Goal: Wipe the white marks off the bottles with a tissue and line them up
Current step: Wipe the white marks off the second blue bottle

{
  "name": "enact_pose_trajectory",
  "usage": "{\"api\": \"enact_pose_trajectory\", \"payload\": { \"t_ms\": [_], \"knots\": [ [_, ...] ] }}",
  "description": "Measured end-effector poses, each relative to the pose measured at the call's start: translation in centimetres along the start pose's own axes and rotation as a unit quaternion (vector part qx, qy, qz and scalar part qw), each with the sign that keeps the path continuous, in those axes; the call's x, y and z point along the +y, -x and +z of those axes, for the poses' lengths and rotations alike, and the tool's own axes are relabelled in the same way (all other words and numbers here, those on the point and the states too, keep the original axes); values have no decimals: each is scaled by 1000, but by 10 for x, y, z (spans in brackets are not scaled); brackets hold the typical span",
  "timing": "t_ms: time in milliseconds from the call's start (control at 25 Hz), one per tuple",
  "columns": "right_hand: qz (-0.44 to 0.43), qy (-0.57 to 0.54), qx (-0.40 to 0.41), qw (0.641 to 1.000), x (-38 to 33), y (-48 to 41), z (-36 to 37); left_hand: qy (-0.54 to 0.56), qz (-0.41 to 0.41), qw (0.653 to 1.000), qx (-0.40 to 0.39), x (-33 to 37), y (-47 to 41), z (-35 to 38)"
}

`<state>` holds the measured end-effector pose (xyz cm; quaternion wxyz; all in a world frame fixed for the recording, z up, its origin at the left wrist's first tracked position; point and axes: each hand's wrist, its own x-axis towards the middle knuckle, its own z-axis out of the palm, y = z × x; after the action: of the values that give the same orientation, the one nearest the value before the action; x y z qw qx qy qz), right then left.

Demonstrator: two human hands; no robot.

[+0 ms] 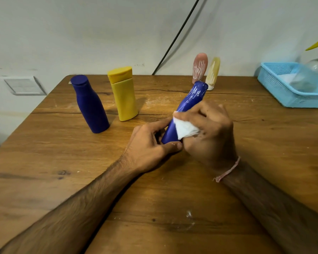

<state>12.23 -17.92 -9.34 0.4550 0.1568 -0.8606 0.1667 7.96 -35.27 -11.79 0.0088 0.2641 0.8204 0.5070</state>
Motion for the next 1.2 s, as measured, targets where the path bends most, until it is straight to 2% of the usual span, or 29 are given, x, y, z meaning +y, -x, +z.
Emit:
{"api": "enact_pose_trajectory", "payload": {
  "t_ms": [80, 280, 400, 520, 680, 840, 1000, 1120, 1200],
  "knots": [
    [27, 12, 18, 999, 5, -3, -3, -6, -5, 1000, -2, 2, 0, 0],
    [0, 9, -19, 1000, -5, 2, 3, -3, 9, 1000, 18, 3, 2, 1],
    [37, 19, 23, 999, 3, -2, -1, -55, 42, 997, 25, 7, 5, 0],
    [-1, 8, 7, 1000, -8, 5, 6, -87, 70, 992, 59, 10, 8, 2],
    [37, 26, 27, 999, 7, 0, 3, -131, 54, 988, 67, 12, 7, 2],
    [-9, 13, 10, 1000, 4, 8, 8, -90, 60, 989, 96, 11, 7, 1],
    [48, 14, 60, 997, 22, 2, 5, -64, 38, 994, 82, 11, 8, -1],
    [2, 10, 36, 999, 22, 7, 7, -41, 30, 995, 81, 11, 7, -2],
    [20, 7, 39, 999, 31, 4, 4, -34, 12, 997, 70, 12, 6, -2]
  ]
}}
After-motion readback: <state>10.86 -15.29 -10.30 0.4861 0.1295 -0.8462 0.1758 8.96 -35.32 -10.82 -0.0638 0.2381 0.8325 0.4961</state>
